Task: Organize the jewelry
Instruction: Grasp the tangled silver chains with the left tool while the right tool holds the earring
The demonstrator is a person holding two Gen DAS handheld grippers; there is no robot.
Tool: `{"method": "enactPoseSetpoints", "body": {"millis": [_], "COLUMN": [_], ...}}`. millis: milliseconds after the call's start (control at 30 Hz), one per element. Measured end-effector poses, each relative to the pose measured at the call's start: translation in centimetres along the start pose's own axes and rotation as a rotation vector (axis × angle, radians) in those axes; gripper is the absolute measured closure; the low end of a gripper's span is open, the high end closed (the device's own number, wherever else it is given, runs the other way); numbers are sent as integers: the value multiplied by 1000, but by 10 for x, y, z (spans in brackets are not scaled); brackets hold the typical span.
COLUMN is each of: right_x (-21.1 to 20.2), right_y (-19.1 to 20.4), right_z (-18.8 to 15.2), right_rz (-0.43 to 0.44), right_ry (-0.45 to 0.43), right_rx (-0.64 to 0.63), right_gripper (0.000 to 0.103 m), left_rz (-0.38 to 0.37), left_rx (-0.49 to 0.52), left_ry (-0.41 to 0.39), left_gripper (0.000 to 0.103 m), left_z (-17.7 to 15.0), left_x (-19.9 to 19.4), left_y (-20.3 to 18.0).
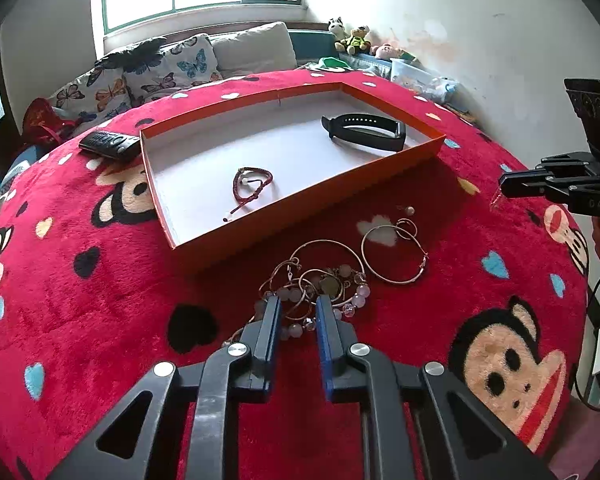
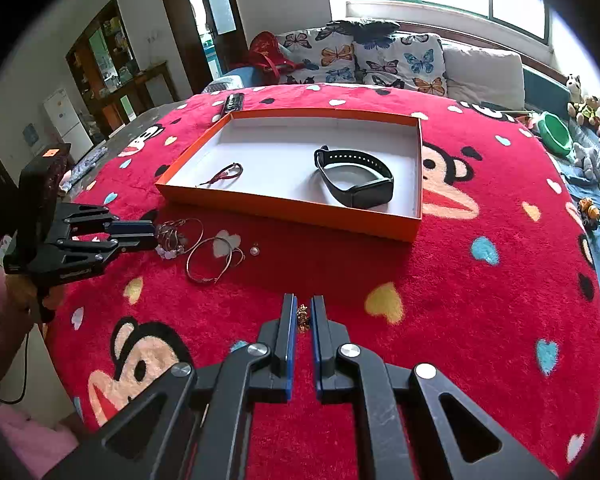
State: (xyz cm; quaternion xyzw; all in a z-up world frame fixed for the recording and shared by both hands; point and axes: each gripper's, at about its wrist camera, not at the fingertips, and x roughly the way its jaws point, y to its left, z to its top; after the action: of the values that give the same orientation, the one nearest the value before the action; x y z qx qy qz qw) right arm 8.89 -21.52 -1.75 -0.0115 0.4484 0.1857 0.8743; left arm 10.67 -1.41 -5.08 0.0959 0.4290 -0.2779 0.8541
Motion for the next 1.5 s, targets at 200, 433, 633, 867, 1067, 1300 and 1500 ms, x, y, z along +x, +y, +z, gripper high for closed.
{"method": "enactPoseSetpoints", "body": {"millis": [200, 433, 633, 867, 1067, 1300, 1500], "right_x": [4, 9, 12, 12, 12, 5, -7], "right_y": [-3, -6, -7, -7, -6, -5, -2], "right_z": [0, -1, -1, -1, -1, 2, 6], "right_rz": [7, 16, 21, 22, 22, 19, 21], "right_ry": [5, 11, 15, 14, 8, -10, -39], "right_rx": [14, 26, 30, 32, 33, 34, 27], "right_gripper": [94, 94, 94, 94, 94, 94, 94], "left_rz": [-2, 9, -4, 10, 15, -1, 11], "left_rx": [26, 64, 91, 86, 34, -31, -52], "left_ry": [4, 7, 10, 12, -11, -83, -146], "left_gripper": [86, 86, 86, 97, 102, 103, 103], "left_z": [0, 3, 8, 7, 4, 18, 34], "left_x": [2, 4, 10, 12, 7, -23, -58], "left_y": [1, -2, -7, -6, 1, 11, 17]}}
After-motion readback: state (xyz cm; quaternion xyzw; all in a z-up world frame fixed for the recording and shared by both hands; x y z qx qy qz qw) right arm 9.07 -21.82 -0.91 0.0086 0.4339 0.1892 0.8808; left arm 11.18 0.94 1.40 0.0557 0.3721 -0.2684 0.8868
